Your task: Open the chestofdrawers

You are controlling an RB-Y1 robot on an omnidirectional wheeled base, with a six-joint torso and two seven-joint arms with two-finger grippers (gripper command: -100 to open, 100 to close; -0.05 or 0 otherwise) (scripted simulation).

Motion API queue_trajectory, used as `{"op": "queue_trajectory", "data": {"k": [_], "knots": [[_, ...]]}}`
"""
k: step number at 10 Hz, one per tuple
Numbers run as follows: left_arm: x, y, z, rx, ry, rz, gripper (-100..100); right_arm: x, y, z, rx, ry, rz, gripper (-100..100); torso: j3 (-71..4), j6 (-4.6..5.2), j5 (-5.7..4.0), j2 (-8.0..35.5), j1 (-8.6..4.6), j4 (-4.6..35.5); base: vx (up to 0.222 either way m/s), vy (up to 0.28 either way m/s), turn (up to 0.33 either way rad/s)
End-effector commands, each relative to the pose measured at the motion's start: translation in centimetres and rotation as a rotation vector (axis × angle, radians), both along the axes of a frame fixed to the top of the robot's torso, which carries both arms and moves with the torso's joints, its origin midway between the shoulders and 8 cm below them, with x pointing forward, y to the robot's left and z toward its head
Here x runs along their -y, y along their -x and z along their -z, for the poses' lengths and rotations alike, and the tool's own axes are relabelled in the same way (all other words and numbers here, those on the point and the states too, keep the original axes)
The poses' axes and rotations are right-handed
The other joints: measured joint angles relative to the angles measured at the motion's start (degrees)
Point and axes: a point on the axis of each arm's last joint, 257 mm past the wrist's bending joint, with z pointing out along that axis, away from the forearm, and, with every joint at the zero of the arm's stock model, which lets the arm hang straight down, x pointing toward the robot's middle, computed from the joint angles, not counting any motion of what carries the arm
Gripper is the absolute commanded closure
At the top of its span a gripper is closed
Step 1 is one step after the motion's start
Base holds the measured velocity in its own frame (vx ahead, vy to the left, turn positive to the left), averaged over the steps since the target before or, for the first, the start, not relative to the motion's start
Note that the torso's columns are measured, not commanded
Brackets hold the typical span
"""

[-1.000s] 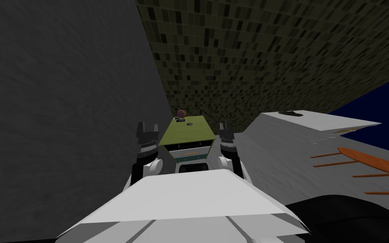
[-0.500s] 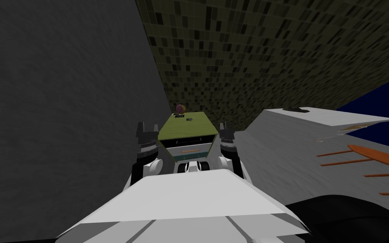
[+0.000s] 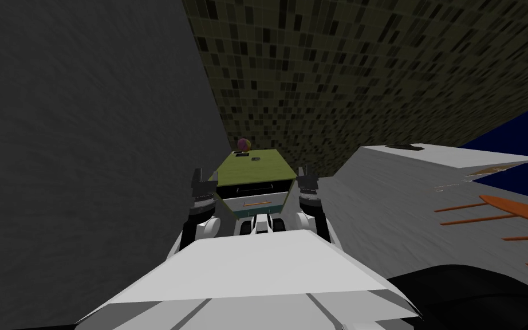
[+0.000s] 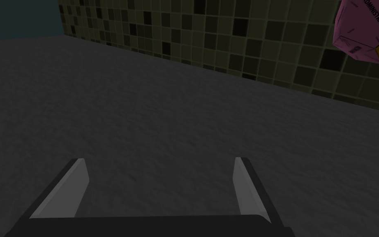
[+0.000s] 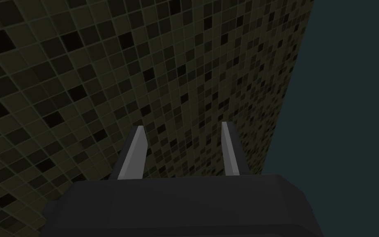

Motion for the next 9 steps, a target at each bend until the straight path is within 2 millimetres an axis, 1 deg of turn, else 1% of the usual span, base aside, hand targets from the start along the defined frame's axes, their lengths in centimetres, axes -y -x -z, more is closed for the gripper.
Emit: {"op": "queue_trajectory", "data": {"k": [1,5,9], "knots": [[0.0,-0.2,1.7,-0.009,-0.029,0.007,-100,0.0,0.0,0.0,0.0,0.0,0.0,0,0.0,-0.01,0.0,0.03,0.02,0.02,0.02,-0.037,-0.001],[-0.3,-0.5,4.7,-0.019,-0.059,0.01,-100,0.0,0.0,0.0,0.0,0.0,0.0,0,0.02,0.0,0.01,0.06,0.04,0.03,0.019,-0.037,-0.002],[-0.5,-0.4,7.1,-0.022,-0.079,0.013,-100,0.0,0.0,0.0,0.0,0.0,0.0,0,0.02,-0.01,0.03,0.06,0.12,0.03,0.016,-0.034,-0.002]]}}
